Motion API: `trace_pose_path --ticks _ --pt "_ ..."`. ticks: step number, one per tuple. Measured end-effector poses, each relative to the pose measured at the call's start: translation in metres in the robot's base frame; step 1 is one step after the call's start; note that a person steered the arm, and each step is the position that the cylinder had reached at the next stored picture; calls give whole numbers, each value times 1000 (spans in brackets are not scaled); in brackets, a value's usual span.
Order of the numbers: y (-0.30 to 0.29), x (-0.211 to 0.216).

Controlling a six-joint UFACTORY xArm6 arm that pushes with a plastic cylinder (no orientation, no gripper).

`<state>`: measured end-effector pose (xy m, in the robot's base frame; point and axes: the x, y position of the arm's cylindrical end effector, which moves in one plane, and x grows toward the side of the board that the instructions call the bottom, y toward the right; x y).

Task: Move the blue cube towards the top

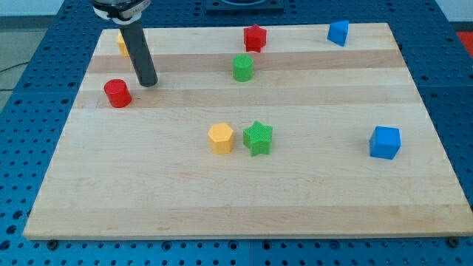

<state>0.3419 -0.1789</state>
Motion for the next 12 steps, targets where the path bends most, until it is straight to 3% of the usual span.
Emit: trace_pose_path --ticks 3,4,5,6,7,8,10,12 --pt "-18 -14" --pt "50 8" --pt "156 16" --pt "256 88" --pt "278 177" --pt "318 215" --pt "359 156" --pt "369 194"
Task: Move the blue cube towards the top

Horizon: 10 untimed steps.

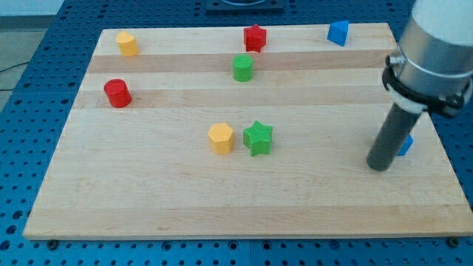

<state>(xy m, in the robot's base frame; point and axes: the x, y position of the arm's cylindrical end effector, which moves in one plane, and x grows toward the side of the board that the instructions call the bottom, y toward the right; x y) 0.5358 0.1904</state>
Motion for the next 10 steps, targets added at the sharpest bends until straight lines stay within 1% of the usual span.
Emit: trace_pose_path --ticks 1,2,3,4,5,6,9,10 --pt "34 -18" --pt "9 -84" --pt "17 -110" --pt "25 -72" --pt "71 -82" --pt "77 -120" --pt "34 -124" --pt "35 -89"
